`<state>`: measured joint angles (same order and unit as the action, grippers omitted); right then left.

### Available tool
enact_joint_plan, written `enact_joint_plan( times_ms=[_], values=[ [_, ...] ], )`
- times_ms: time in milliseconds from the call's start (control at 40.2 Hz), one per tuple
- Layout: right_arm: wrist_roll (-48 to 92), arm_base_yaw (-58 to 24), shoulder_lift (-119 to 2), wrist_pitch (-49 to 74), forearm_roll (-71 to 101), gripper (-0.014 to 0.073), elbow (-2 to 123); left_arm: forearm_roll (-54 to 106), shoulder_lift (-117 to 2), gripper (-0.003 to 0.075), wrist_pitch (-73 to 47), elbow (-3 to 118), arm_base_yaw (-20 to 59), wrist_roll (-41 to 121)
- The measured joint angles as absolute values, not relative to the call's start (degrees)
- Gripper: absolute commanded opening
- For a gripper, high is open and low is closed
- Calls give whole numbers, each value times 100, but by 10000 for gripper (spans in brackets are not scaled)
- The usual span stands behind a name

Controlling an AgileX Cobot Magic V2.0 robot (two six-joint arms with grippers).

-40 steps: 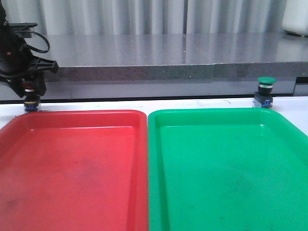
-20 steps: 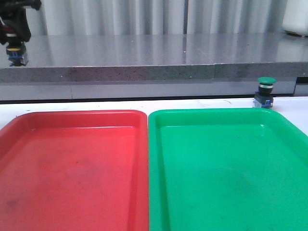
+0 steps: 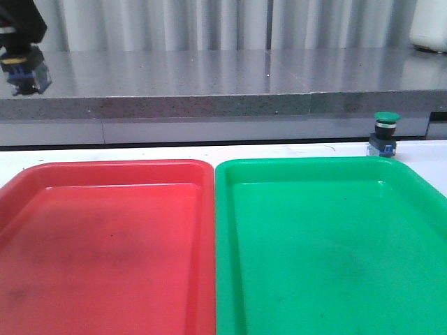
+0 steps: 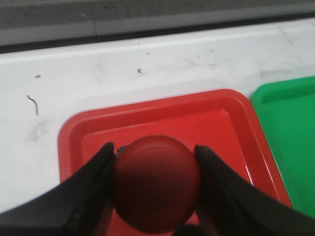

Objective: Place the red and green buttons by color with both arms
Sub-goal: 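Lift the red-capped button with the left gripper, then lower the red-capped button into the red tray and open the left gripper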

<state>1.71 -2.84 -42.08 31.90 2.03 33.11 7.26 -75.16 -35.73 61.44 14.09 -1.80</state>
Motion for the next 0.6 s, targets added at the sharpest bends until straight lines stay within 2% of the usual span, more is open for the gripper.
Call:
enact_joint_plan(
  times_ms=[323, 596],
  values=[
    [171, -284, -4208, 3190, 203, 559, 3311, 797, -7485, 166, -2838, 4773, 2414, -168],
    [171, -284, -4208, 3190, 203, 559, 3311, 900, -8078, 166, -2300, 4397, 2600, -168]
  ],
)
